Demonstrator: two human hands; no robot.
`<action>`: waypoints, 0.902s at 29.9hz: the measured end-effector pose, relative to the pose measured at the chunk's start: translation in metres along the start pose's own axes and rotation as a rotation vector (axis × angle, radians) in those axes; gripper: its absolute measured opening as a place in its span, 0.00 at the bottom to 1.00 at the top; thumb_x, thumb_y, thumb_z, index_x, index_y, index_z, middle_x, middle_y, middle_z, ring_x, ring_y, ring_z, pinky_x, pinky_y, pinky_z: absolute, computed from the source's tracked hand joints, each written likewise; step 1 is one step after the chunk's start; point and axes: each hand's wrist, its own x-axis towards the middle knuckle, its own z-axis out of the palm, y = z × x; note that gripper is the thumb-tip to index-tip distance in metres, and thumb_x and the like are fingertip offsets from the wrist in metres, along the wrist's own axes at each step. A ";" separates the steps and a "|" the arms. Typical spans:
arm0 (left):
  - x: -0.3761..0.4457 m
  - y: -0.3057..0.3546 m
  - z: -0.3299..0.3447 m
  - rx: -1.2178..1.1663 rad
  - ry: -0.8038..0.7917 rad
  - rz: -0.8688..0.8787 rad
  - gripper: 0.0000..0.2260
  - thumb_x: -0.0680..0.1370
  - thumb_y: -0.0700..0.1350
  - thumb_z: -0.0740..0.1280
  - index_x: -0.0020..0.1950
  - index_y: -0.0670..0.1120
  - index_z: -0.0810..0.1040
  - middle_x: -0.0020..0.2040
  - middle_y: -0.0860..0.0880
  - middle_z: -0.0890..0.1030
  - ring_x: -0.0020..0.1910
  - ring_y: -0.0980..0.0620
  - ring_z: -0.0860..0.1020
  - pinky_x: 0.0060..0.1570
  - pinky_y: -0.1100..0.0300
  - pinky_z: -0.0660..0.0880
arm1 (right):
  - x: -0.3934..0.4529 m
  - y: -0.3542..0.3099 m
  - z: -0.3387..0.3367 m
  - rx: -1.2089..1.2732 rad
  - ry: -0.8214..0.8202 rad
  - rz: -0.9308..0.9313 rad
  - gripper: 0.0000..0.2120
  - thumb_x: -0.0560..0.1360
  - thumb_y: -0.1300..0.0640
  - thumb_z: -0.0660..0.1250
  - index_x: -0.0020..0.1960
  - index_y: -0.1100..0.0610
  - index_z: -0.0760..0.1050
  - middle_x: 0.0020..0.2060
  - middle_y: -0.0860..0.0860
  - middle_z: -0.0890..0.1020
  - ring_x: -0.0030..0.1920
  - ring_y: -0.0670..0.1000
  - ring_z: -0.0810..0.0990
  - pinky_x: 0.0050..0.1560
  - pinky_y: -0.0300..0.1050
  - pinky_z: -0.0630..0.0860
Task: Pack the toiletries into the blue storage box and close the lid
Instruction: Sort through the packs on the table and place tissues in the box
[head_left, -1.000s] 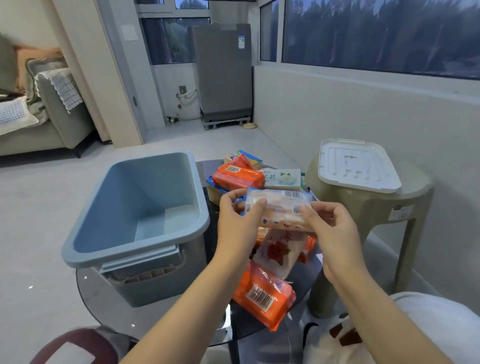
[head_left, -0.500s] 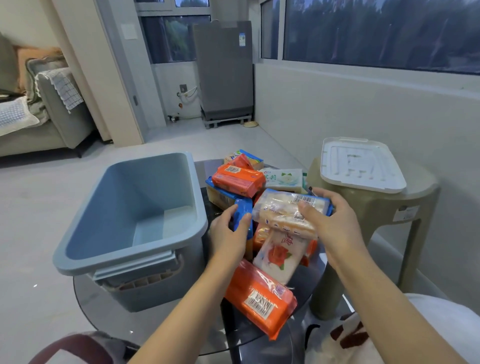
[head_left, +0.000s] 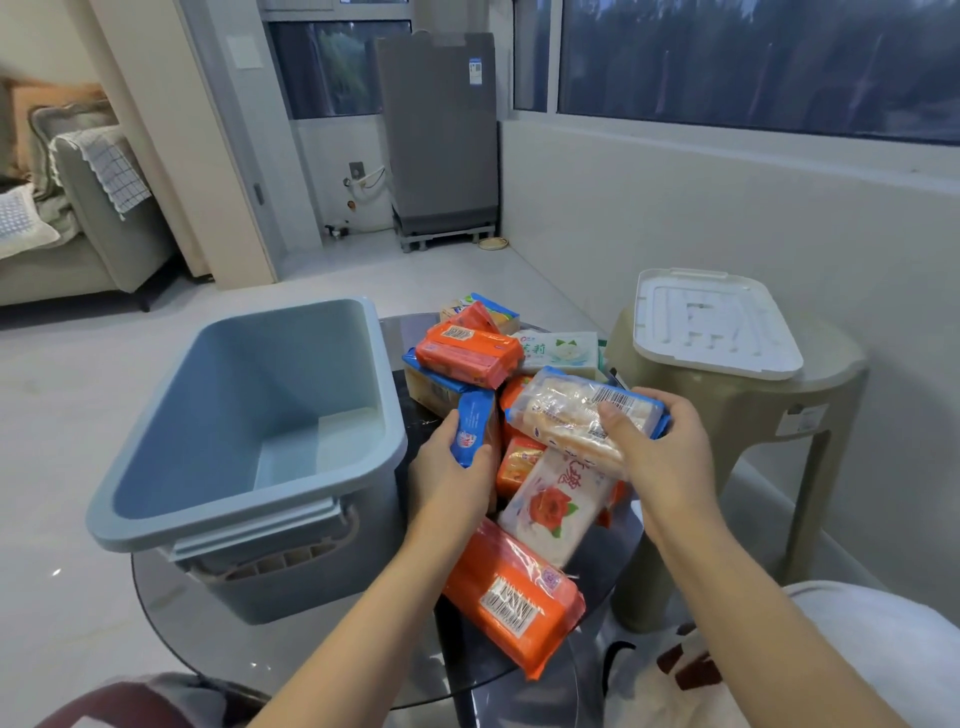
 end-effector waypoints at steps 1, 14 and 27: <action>-0.002 0.002 -0.001 -0.011 0.010 0.023 0.17 0.75 0.43 0.65 0.46 0.70 0.75 0.38 0.65 0.81 0.42 0.66 0.80 0.41 0.61 0.76 | 0.000 0.002 0.000 0.002 0.002 0.006 0.15 0.71 0.55 0.72 0.54 0.48 0.71 0.45 0.45 0.79 0.42 0.45 0.82 0.28 0.35 0.79; -0.027 0.037 -0.003 0.133 0.093 0.394 0.25 0.79 0.40 0.62 0.75 0.50 0.61 0.68 0.54 0.71 0.69 0.57 0.67 0.66 0.62 0.67 | -0.007 0.004 -0.001 0.133 0.009 0.016 0.13 0.71 0.56 0.72 0.53 0.50 0.72 0.47 0.50 0.81 0.41 0.45 0.83 0.31 0.38 0.80; -0.004 0.099 -0.055 -0.498 0.070 0.044 0.12 0.77 0.40 0.66 0.61 0.46 0.77 0.46 0.50 0.83 0.40 0.54 0.82 0.34 0.61 0.78 | 0.005 -0.059 -0.004 0.425 -0.253 0.000 0.18 0.65 0.54 0.71 0.53 0.54 0.74 0.48 0.55 0.83 0.44 0.52 0.85 0.35 0.44 0.82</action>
